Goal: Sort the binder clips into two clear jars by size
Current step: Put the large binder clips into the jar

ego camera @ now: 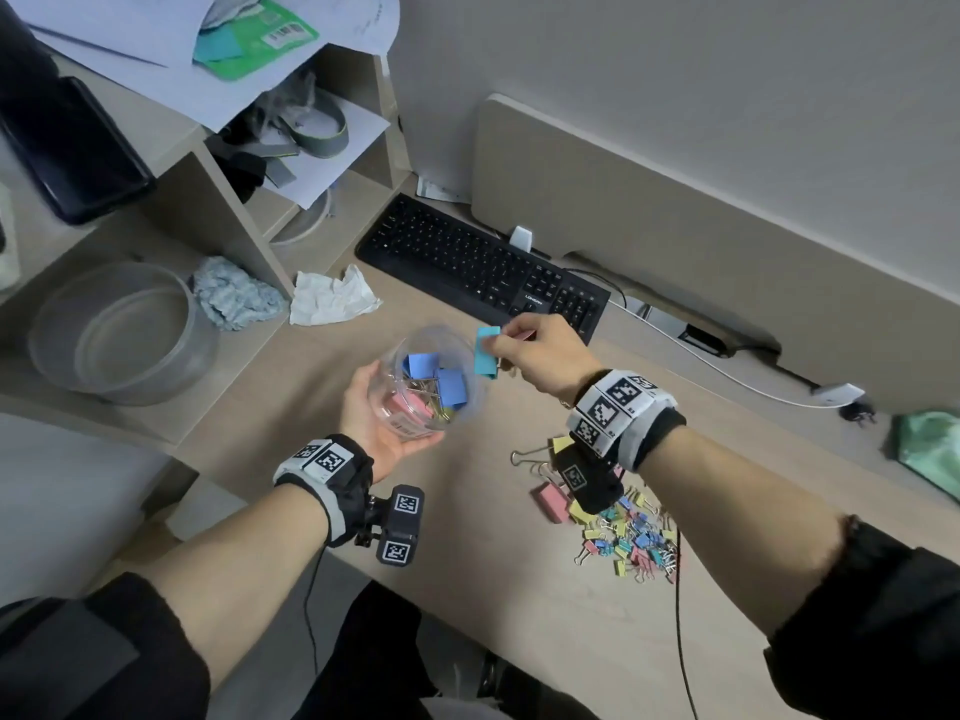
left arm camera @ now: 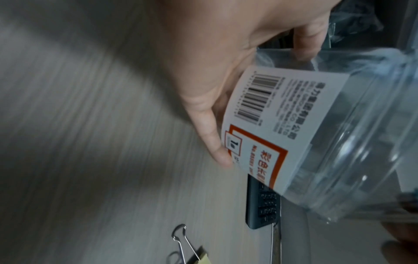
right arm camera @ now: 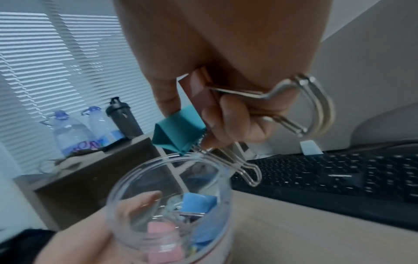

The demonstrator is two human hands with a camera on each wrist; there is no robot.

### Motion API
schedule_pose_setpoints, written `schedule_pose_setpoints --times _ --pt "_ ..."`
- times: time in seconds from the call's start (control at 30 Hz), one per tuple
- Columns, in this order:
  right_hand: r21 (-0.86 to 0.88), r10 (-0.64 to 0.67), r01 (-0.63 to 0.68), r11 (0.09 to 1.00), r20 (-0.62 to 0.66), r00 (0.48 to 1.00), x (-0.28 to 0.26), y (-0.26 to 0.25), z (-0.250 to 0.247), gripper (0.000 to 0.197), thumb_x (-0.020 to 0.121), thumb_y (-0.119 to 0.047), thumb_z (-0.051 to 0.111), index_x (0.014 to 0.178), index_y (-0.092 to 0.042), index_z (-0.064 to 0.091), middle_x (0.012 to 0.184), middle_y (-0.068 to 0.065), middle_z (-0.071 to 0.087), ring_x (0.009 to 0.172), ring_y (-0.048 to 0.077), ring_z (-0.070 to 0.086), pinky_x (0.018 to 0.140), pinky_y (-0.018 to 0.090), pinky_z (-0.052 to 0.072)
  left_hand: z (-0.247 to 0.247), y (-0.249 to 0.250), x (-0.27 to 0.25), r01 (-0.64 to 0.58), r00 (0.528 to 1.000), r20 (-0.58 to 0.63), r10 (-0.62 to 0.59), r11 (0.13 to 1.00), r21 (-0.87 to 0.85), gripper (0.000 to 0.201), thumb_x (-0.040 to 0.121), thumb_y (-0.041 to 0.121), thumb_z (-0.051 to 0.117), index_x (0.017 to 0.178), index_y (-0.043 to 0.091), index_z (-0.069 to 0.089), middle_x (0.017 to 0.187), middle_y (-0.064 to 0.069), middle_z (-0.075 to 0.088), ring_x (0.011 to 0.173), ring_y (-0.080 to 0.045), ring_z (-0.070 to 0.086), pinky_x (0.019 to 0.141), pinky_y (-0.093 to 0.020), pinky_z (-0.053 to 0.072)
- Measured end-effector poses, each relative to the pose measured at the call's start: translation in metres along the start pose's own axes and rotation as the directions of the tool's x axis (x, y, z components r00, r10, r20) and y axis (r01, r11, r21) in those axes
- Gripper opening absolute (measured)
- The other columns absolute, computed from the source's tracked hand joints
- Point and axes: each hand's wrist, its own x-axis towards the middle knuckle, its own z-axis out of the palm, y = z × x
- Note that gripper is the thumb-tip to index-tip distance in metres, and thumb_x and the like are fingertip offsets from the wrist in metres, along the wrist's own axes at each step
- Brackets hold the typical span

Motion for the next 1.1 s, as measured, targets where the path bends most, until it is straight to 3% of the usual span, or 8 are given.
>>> schedule_pose_setpoints --times 0.1,0.27,0.37,0.43,0.63,0.73,0.87,1.1 --pt "-0.087 0.019 -0.01 0.996 0.109 0.994 -0.008 -0.015 0.009 0.027 0.078 -0.042 0.072 0.088 -0.017 0.069 0.074 0.0 0.069 0.05 0.002 0.051 0.041 0.016 0.034 0.012 -0.003 -0.007 -0.021 0.999 0.029 0.02 1.0 0.016 0.059 0.093 0.061 0.045 0.124 0.019 0.069 0.122 -0.02 0.071 0.115 -0.04 0.066 0.1 -0.058 0.05" --pt "-0.233 0.019 0.012 0.972 0.128 0.992 -0.018 -0.035 0.022 0.034 0.078 -0.041 0.073 0.094 -0.012 0.068 0.091 0.006 0.07 0.079 0.019 0.064 0.066 0.032 0.055 0.018 -0.003 -0.019 -0.041 0.998 0.05 0.038 0.997 0.059 0.052 0.095 0.059 0.045 0.12 0.02 0.07 0.12 -0.018 0.072 0.114 -0.037 0.066 0.102 -0.056 0.05" --pt "-0.191 0.032 -0.001 0.982 0.158 0.987 -0.02 -0.042 0.03 0.031 0.083 -0.035 0.072 0.095 -0.007 0.069 0.077 0.004 0.066 0.053 0.01 0.054 0.04 0.018 0.042 0.017 -0.002 -0.023 -0.03 0.998 0.054 0.028 0.998 0.055 0.055 0.096 0.059 0.043 0.127 0.021 0.067 0.125 -0.02 0.069 0.115 -0.039 0.065 0.099 -0.057 0.052" --pt "-0.165 0.066 -0.032 0.986 0.199 0.978 -0.022 -0.044 0.035 0.029 0.085 -0.034 0.071 0.093 -0.005 0.069 0.066 0.002 0.063 0.04 0.006 0.05 0.035 0.016 0.037 0.019 -0.002 -0.024 -0.019 0.998 0.062 0.016 0.999 0.043 0.057 0.096 0.06 0.042 0.128 0.02 0.066 0.126 -0.021 0.069 0.116 -0.041 0.065 0.099 -0.059 0.051" --pt "0.087 0.06 -0.09 0.992 0.302 0.951 -0.027 -0.05 0.034 0.022 0.084 -0.007 0.067 0.104 -0.01 0.06 0.08 0.011 0.063 0.053 0.016 0.056 0.051 0.029 0.048 0.023 -0.004 -0.024 0.026 0.997 0.079 -0.025 0.999 -0.021 0.064 0.096 0.062 0.041 0.124 0.011 0.066 0.118 -0.027 0.071 0.112 -0.044 0.066 0.099 -0.058 0.051" --pt "0.065 0.024 -0.046 0.997 0.298 0.954 -0.026 -0.052 0.024 0.045 0.083 -0.002 0.064 0.126 -0.009 0.052 0.096 0.012 0.059 0.066 0.019 0.059 0.062 0.034 0.052 0.024 -0.005 -0.022 0.047 0.996 0.082 -0.044 0.998 -0.034 0.065 0.095 0.064 0.04 0.121 0.01 0.065 0.117 -0.027 0.071 0.113 -0.043 0.065 0.099 -0.057 0.051" --pt "-0.269 -0.075 0.139 0.953 0.236 0.969 -0.025 -0.052 0.019 0.058 0.081 -0.032 0.074 0.133 -0.016 0.051 0.115 0.005 0.062 0.093 0.018 0.06 0.082 0.03 0.051 0.026 -0.003 -0.022 0.073 0.993 0.091 -0.069 0.996 -0.047 0.069 0.094 0.065 0.041 0.125 0.008 0.063 0.119 -0.028 0.069 0.111 -0.043 0.067 0.088 -0.053 0.057" --pt "-0.467 -0.17 0.159 0.87 0.018 0.985 -0.029 -0.049 0.028 0.054 0.079 -0.063 0.064 0.105 -0.017 0.051 0.098 0.007 0.066 0.087 0.027 0.064 0.074 0.041 0.057 0.031 -0.001 -0.017 0.086 0.991 0.11 -0.079 0.995 -0.059 0.071 0.094 0.066 0.043 0.129 0.007 0.062 0.119 -0.029 0.069 0.104 -0.043 0.069 0.081 -0.053 0.059"
